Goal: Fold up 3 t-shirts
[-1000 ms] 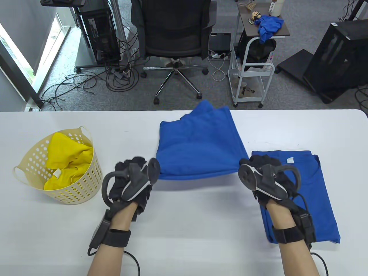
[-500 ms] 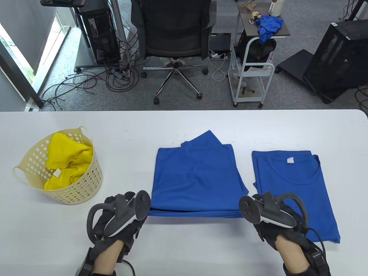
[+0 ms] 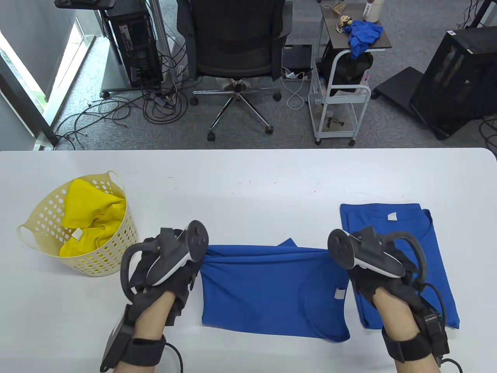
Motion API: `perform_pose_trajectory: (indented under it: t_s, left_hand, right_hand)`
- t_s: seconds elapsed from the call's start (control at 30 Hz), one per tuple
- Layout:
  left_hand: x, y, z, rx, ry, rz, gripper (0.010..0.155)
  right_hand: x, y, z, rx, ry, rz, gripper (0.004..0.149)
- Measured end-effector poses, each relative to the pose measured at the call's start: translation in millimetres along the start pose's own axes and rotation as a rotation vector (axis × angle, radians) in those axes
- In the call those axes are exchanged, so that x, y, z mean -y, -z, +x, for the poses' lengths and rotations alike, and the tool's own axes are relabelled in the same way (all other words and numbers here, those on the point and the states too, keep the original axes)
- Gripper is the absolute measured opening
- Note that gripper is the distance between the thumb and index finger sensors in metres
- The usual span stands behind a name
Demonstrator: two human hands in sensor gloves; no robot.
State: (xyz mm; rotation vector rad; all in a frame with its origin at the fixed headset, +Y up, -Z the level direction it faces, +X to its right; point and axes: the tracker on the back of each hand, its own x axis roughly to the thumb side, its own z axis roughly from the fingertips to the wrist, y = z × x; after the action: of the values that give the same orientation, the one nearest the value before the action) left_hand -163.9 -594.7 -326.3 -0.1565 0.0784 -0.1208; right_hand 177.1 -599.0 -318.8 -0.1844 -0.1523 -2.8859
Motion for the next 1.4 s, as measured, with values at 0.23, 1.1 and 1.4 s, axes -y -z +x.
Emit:
perform_pose_trajectory:
  t_s: [0.23, 1.1, 1.4]
  left_hand:
    - [34, 72, 21, -0.048, 0.041, -0.081, 0.042]
    - [144, 44, 112, 0.314, 0.189, -0.164, 0.063]
    - [133, 13, 119, 0.327, 0.304, -0.049, 0.055]
  right_hand:
    - [-42, 61, 0, -0.106, 0.065, 0.036, 0.042]
    - [-76, 23, 45, 0.004, 0.317, -0.191, 0.056]
    - [-109, 11, 80, 0.139, 0.160, -0.113, 0.053]
